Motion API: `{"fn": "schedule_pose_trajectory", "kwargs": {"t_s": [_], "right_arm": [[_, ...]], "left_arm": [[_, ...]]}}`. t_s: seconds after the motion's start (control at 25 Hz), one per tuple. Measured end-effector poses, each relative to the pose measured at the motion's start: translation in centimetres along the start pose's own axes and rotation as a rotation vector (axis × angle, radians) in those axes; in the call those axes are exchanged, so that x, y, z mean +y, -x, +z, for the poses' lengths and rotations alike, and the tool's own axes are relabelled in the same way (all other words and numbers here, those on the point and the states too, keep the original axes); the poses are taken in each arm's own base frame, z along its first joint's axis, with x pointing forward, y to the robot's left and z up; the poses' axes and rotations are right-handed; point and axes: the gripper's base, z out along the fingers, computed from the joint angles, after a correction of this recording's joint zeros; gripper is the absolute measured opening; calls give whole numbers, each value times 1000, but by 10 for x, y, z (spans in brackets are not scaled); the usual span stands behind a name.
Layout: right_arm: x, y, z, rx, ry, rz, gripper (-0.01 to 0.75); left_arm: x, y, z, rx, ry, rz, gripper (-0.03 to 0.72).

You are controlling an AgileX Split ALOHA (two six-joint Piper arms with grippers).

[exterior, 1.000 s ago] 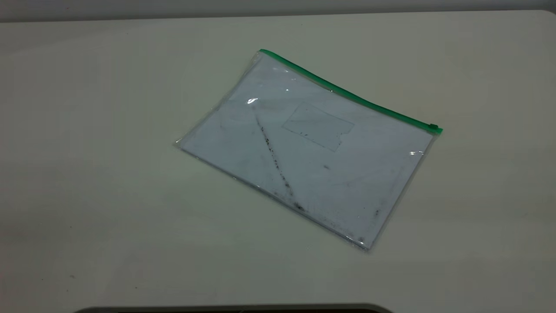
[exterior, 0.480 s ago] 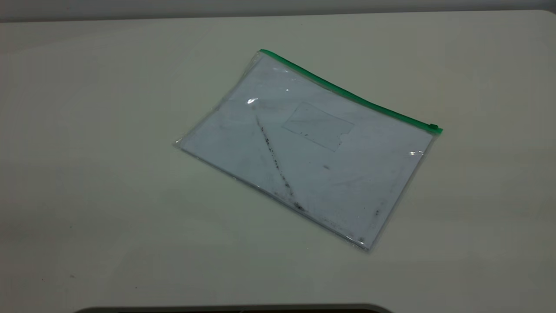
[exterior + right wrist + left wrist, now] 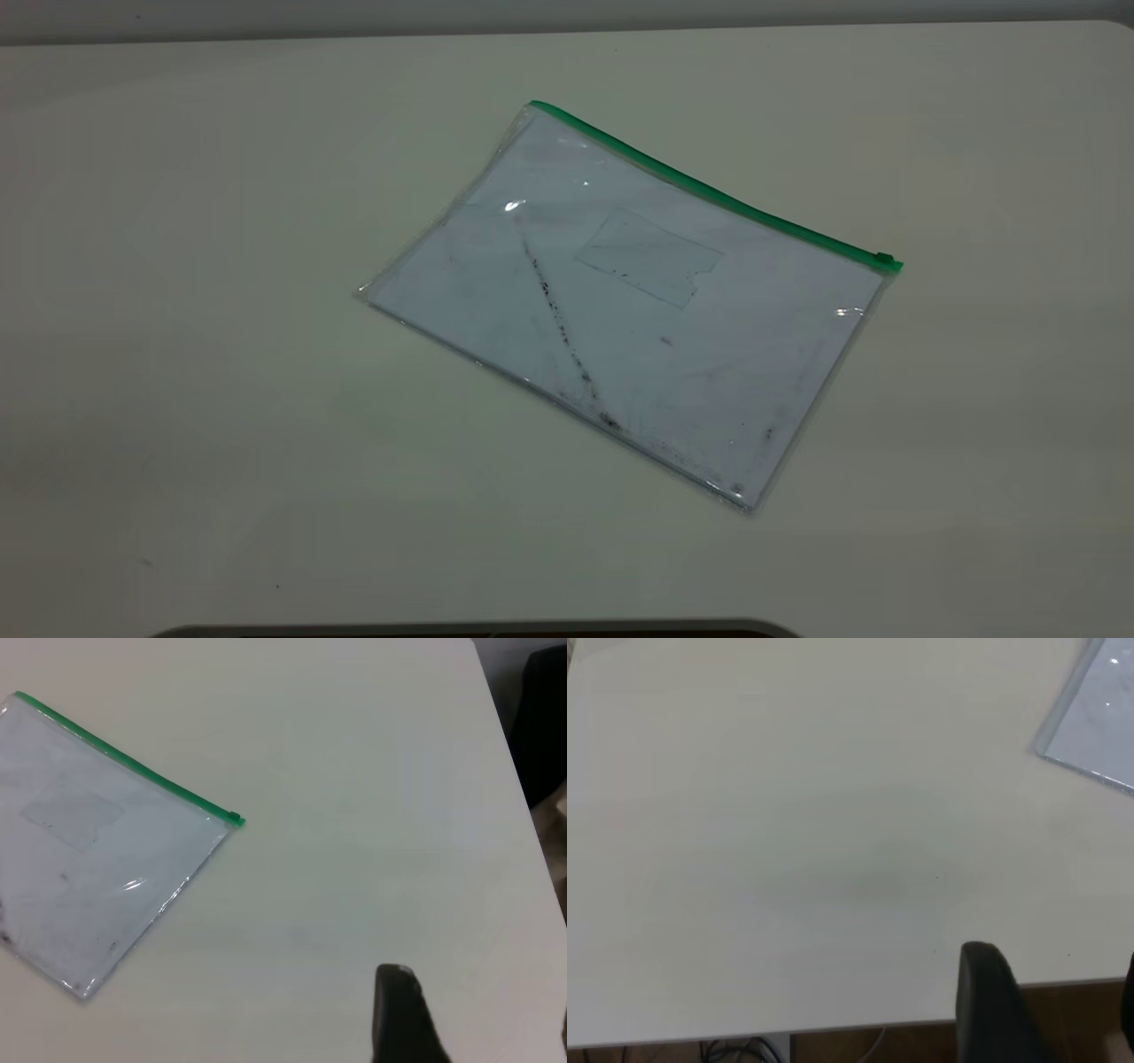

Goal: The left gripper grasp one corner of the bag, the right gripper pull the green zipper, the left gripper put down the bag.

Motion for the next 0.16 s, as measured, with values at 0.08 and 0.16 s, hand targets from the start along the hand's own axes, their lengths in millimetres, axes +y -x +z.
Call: {"fn": "schedule_pose_trajectory", "kwargs": {"t_s": [0.08, 0.16], "right_arm": [[0, 0, 0, 0, 0, 0, 466], [0, 0, 0, 0, 0, 0, 466]], "left_arm": [[0, 0, 0, 0, 0, 0, 410], [0, 0, 0, 0, 0, 0, 410]]}}
